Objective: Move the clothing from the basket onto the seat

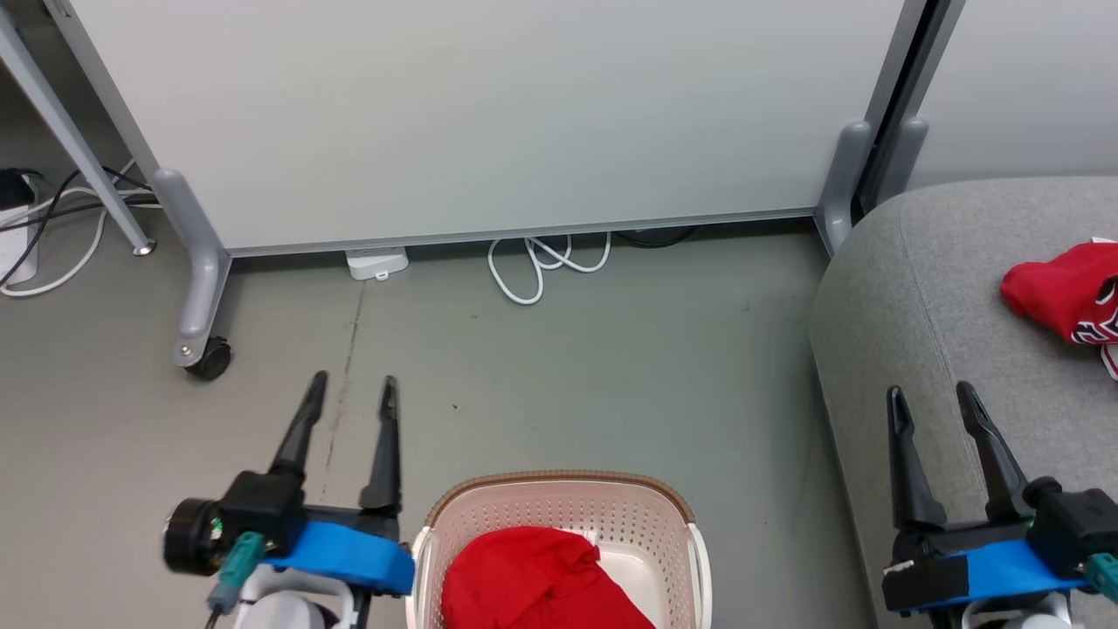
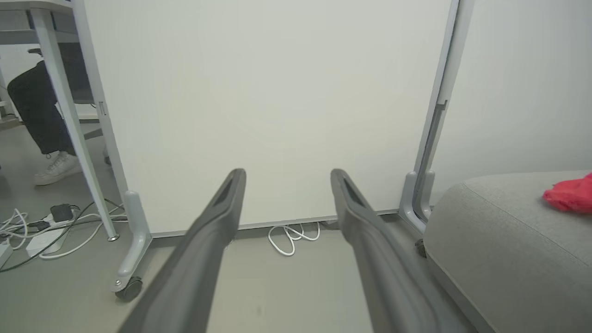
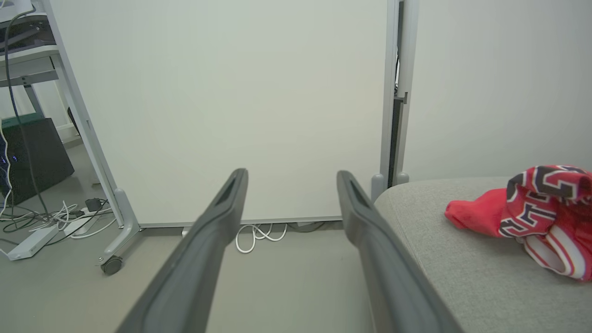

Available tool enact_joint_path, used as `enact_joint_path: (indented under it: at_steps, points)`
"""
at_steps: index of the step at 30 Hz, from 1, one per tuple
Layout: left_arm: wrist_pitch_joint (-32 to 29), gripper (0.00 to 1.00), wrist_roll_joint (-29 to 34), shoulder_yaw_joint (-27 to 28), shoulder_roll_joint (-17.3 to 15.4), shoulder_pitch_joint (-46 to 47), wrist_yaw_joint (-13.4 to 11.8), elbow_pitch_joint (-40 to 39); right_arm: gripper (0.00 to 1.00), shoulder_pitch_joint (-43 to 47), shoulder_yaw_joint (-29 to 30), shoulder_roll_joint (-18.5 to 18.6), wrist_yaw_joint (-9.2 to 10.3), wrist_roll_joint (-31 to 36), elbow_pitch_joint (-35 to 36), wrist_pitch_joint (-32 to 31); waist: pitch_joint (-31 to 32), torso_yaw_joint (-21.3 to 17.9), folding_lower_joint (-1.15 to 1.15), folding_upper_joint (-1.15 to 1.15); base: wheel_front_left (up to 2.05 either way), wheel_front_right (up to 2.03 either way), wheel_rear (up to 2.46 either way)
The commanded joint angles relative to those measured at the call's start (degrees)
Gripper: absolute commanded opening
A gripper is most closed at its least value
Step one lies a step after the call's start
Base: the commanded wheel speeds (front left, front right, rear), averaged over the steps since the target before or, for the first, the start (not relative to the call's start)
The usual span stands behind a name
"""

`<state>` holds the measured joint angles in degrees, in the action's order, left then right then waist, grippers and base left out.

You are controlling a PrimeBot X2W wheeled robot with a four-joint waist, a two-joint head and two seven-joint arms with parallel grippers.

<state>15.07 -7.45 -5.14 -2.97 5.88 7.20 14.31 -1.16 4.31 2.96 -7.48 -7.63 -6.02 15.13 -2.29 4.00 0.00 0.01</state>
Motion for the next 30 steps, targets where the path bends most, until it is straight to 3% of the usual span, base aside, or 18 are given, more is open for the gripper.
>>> enact_joint_path:
  at_steps: [1,10,21,30]
  points:
    - [0.2,1.0,0.6,-2.1,-0.7,1.9,0.4,1.4,1.0,-1.3,-0.1,-0.1,-0.03,0.0,0.1,0.0,-0.4,-0.4,0.0,-0.01,0.0,0.0,0.0]
    - [0.2,1.0,-0.4,-12.6,-4.1,10.0,0.2,11.1,1.0,-5.3,-1.4,-0.1,-0.03,0.0,1.2,0.0,-5.4,-3.6,0.0,-0.01,0.0,0.0,0.0]
    - [0.2,1.0,-2.7,-28.5,-8.3,23.7,0.2,27.5,1.0,-11.6,-1.6,-0.1,-0.03,-1.0,3.5,0.0,-18.6,-8.3,0.0,-0.01,0.0,0.0,0.0]
    - [-0.8,1.0,-3.6,-43.1,-9.0,34.0,0.3,42.2,1.0,-16.2,-1.8,-0.1,-0.03,-1.1,5.2,0.0,-27.8,-10.4,0.0,-0.01,0.0,0.0,0.0]
